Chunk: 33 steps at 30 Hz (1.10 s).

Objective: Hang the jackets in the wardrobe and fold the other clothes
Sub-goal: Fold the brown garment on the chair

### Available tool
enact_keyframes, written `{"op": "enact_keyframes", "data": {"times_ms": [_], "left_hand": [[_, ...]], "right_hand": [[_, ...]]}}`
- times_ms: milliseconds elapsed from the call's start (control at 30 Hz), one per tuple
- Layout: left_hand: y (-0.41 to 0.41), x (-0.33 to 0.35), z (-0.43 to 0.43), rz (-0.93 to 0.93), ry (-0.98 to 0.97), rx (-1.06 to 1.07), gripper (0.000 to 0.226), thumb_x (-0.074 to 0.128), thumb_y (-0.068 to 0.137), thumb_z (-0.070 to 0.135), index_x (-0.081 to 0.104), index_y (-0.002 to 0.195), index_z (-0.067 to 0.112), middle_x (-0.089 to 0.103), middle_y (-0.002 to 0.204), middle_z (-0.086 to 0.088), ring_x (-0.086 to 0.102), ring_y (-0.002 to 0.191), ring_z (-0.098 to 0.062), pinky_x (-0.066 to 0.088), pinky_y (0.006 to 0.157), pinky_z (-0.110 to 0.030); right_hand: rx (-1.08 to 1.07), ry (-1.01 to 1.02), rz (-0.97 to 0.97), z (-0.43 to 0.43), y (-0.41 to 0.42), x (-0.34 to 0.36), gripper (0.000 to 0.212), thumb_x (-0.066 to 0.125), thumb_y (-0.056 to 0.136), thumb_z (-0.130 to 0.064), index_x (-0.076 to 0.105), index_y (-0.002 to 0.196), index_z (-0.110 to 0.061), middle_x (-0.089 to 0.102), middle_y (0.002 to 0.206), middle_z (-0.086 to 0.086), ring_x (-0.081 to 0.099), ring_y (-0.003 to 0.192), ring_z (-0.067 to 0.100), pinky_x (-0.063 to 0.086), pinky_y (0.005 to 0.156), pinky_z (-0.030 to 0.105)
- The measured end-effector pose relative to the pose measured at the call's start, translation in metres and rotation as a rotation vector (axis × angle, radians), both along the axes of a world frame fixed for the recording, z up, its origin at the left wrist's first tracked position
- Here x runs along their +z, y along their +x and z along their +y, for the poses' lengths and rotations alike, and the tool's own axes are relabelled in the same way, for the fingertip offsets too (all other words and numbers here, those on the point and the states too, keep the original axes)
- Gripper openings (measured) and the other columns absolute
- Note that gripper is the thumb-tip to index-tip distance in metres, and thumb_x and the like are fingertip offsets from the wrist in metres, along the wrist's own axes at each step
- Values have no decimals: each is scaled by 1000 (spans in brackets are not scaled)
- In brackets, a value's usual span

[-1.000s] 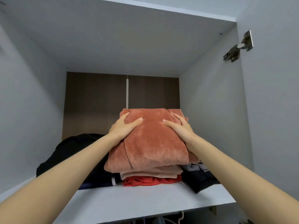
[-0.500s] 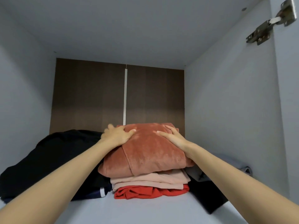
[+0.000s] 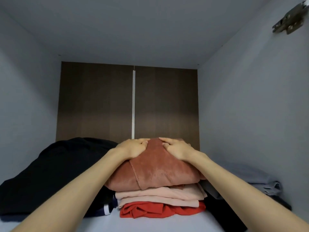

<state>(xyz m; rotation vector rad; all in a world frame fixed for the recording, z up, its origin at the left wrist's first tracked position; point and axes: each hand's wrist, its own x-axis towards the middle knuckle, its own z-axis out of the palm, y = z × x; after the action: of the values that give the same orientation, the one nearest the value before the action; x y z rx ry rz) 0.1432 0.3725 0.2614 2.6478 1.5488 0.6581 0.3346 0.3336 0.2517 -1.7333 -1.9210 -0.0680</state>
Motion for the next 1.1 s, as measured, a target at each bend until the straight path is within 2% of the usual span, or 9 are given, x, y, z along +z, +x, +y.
{"op": "enact_keyframes", "data": {"times_ms": [133,233,300,400,533,700,800,967,1100], "left_hand": [[-2,-15,1,-117,106,16,42,23,98,47,43,136,49,52,139,3,47,127,-23,41,101,-38],[-2,-14,-7,-161,176,35,40,29,97,47,49,132,46,56,134,4,51,122,-23,43,92,-34],[-4,-12,-15,-185,208,49,39,32,97,45,50,131,42,58,131,3,53,119,-23,42,86,-34],[-10,-9,-30,-170,278,59,40,36,97,39,43,136,38,57,131,0,53,117,-25,43,84,-36],[-18,-3,-57,-176,389,33,43,42,95,32,40,138,37,58,128,2,56,113,-25,45,85,-38],[-28,-6,-103,-259,535,-61,39,45,94,34,45,133,39,59,120,8,57,106,-19,37,73,-30],[-34,-14,-134,-274,580,-125,37,45,94,35,47,131,38,60,119,9,56,108,-16,36,73,-28],[-46,-30,-187,-316,554,-209,37,44,95,34,48,132,37,59,122,8,55,113,-18,44,82,-33],[-53,-47,-229,-301,560,-249,38,44,95,32,47,133,35,59,123,6,56,108,-20,45,80,-34]], "right_hand": [[-50,114,-51,-2,-5,-12,44,28,99,-43,40,141,-41,46,146,1,39,134,25,29,106,38],[-105,209,-65,-14,-8,-12,41,32,97,-44,48,135,-42,56,135,4,49,123,28,39,102,41],[-140,266,-77,-24,-11,-10,39,33,97,-43,52,131,-41,60,128,3,54,116,29,43,94,40],[-169,343,-126,-40,-13,-5,35,36,97,-38,52,129,-37,62,122,3,57,110,27,45,81,36],[-168,459,-123,-67,-17,5,35,45,95,-34,50,130,-36,64,117,-2,59,107,21,47,80,34],[-148,565,-64,-117,-30,3,30,49,92,-30,56,120,-36,65,109,-9,59,104,19,43,75,32],[-173,568,-3,-150,-40,-13,25,49,91,-31,58,114,-38,67,107,-12,60,101,18,44,74,31],[-245,516,39,-210,-57,-46,22,50,91,-33,59,111,-37,68,108,-12,61,101,16,50,80,35],[-275,500,59,-263,-66,-60,22,53,89,-29,61,108,-37,68,100,-18,63,93,9,47,71,29]]}}
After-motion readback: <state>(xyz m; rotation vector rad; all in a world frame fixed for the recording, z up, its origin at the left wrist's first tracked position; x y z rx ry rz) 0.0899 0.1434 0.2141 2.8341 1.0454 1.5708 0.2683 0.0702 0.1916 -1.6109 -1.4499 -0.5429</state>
